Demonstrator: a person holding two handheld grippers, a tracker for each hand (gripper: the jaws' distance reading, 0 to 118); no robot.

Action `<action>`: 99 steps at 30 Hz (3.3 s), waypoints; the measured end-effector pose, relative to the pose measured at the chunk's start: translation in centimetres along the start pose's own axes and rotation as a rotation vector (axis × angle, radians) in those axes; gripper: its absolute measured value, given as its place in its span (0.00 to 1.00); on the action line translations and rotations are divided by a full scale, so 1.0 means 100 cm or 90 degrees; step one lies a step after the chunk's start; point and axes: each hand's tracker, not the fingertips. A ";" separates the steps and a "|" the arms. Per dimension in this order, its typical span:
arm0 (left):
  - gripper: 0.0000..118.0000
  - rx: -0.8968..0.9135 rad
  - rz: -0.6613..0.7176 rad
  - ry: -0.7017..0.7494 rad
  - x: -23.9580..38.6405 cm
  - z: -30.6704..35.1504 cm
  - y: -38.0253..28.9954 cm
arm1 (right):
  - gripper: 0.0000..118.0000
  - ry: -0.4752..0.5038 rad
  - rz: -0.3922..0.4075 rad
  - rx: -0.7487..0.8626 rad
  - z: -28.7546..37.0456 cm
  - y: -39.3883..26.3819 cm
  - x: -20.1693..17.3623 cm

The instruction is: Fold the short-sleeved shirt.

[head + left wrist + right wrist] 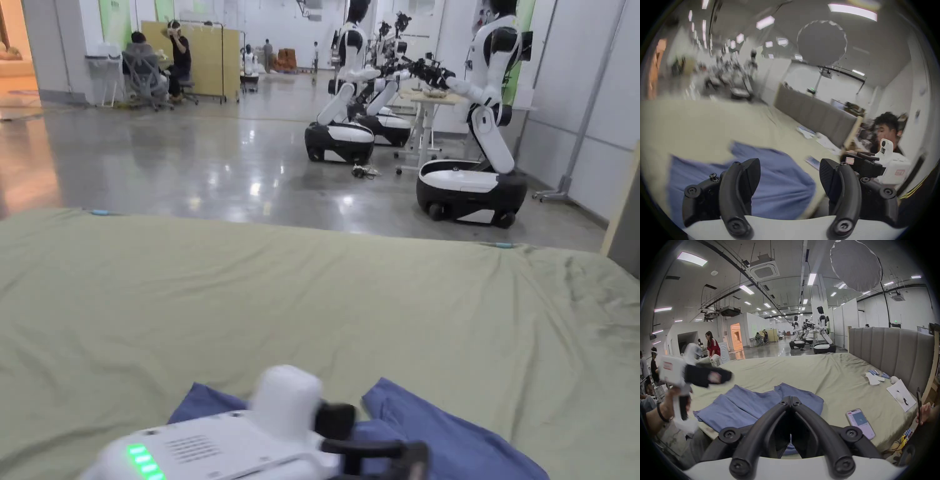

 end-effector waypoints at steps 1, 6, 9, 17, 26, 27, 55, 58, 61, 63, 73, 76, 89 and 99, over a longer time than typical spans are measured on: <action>0.65 0.024 -0.033 0.052 -0.003 0.026 0.006 | 0.00 0.012 -0.003 0.003 -0.001 0.002 -0.002; 0.63 0.130 -0.086 0.260 0.000 0.126 0.005 | 0.00 0.026 -0.008 0.013 -0.006 0.014 -0.015; 0.57 0.180 -0.137 0.387 0.012 0.159 -0.008 | 0.00 0.001 0.011 0.018 -0.010 0.016 -0.022; 0.02 0.154 -0.146 0.457 0.036 0.174 -0.028 | 0.00 0.011 0.016 0.029 0.002 0.015 -0.032; 0.02 0.133 -0.109 0.434 0.040 0.173 -0.028 | 0.00 -0.012 0.017 0.052 0.005 0.009 -0.032; 0.02 0.133 -0.106 0.430 0.038 0.174 -0.027 | 0.00 -0.017 0.021 0.054 0.004 0.009 -0.033; 0.55 -0.210 0.179 0.310 -0.234 -0.080 -0.006 | 0.00 -0.021 0.069 -0.069 -0.039 -0.033 0.003; 0.55 -0.292 0.192 0.351 -0.274 -0.119 -0.025 | 0.00 -0.036 0.070 -0.083 -0.045 -0.038 0.014; 0.55 -0.318 0.208 0.378 -0.296 -0.136 -0.040 | 0.00 -0.046 0.067 -0.095 -0.049 -0.043 0.026; 0.54 -0.310 0.218 0.376 -0.301 -0.140 -0.042 | 0.00 -0.053 0.065 -0.107 -0.053 -0.046 0.033; 0.08 -0.381 0.167 0.420 -0.294 -0.168 -0.065 | 0.00 -0.062 0.050 -0.139 -0.066 -0.056 0.050; 0.06 -0.399 0.171 0.414 -0.300 -0.170 -0.065 | 0.00 -0.055 0.037 -0.137 -0.073 -0.049 0.056; 0.06 -0.435 0.174 0.420 -0.294 -0.176 -0.060 | 0.85 -0.007 -0.096 -0.377 -0.337 -0.002 0.137; 0.05 -0.416 0.180 0.418 -0.304 -0.175 -0.062 | 0.04 -0.049 0.037 -0.494 -0.389 -0.033 0.112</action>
